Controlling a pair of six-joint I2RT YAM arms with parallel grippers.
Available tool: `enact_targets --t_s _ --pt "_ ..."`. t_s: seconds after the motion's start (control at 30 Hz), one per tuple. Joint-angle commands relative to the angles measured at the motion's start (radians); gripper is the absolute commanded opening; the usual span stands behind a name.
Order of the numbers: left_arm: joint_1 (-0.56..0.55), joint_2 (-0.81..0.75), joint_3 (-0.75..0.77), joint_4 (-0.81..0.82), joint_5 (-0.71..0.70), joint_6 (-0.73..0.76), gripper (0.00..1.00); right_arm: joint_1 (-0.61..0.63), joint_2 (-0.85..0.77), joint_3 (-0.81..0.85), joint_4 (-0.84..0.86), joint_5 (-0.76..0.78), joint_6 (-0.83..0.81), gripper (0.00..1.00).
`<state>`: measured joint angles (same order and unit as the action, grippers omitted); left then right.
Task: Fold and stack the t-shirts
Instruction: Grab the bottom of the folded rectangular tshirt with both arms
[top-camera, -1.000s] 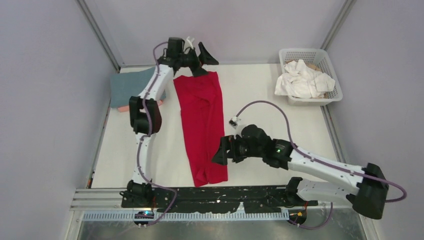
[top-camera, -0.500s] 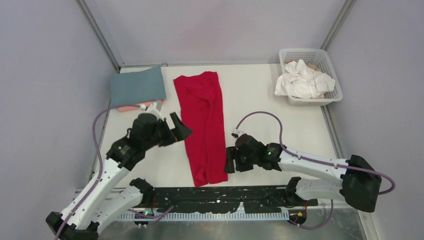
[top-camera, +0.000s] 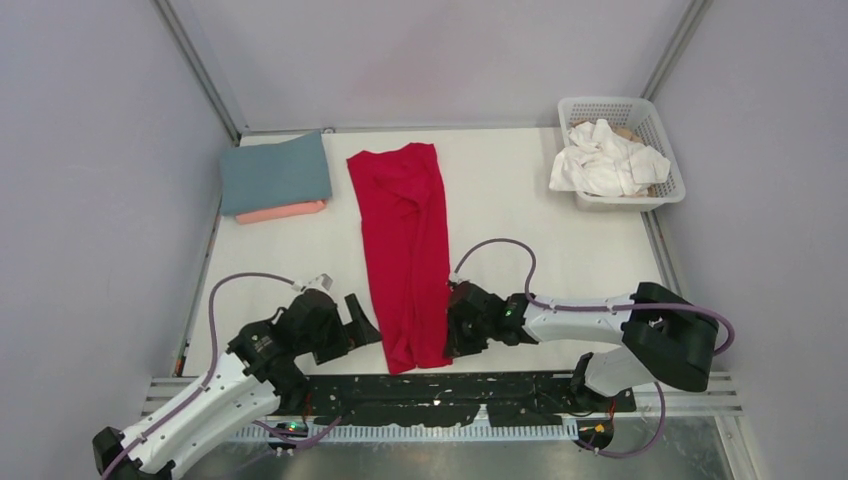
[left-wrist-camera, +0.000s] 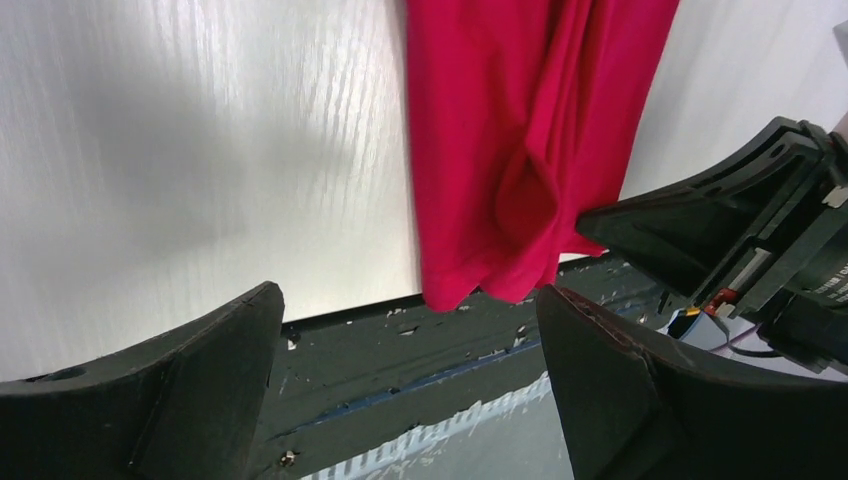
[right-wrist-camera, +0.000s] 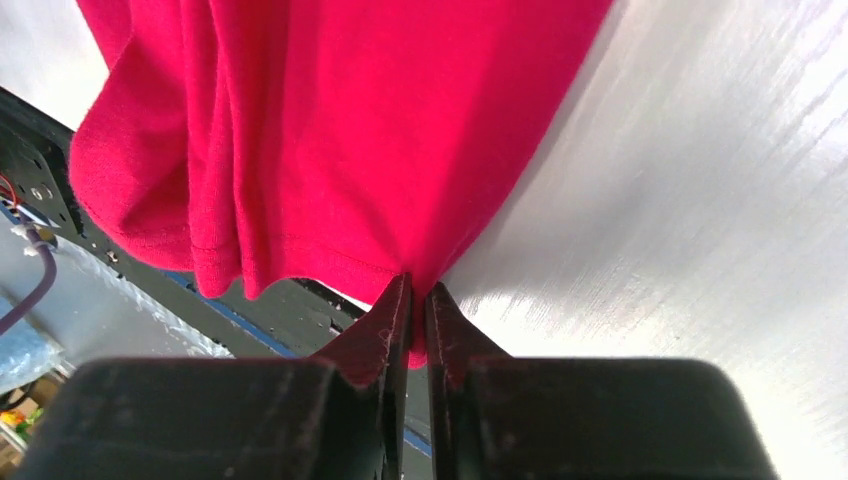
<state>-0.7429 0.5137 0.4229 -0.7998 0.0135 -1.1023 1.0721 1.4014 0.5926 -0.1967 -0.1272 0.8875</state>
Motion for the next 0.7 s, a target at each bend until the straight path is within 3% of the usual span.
enact_targets --t_s 0.0,0.17,0.4,0.5,0.67 --pt "-0.060 -0.002 -0.038 0.068 0.066 -0.083 1.00 0.014 -0.054 -0.044 -0.008 0.044 0.050 0.12" --pt "-0.210 0.094 -0.072 0.147 0.027 -0.163 0.96 0.014 -0.200 -0.090 -0.121 0.109 0.053 0.10" --pt "-0.385 0.321 0.000 0.239 -0.050 -0.222 0.75 -0.002 -0.404 -0.214 -0.171 0.182 0.137 0.11" --pt "-0.429 0.396 0.020 0.251 -0.061 -0.251 0.61 -0.003 -0.432 -0.244 -0.170 0.179 0.156 0.11" --pt "-0.457 0.480 0.019 0.333 -0.099 -0.294 0.57 -0.003 -0.434 -0.242 -0.149 0.159 0.127 0.10"
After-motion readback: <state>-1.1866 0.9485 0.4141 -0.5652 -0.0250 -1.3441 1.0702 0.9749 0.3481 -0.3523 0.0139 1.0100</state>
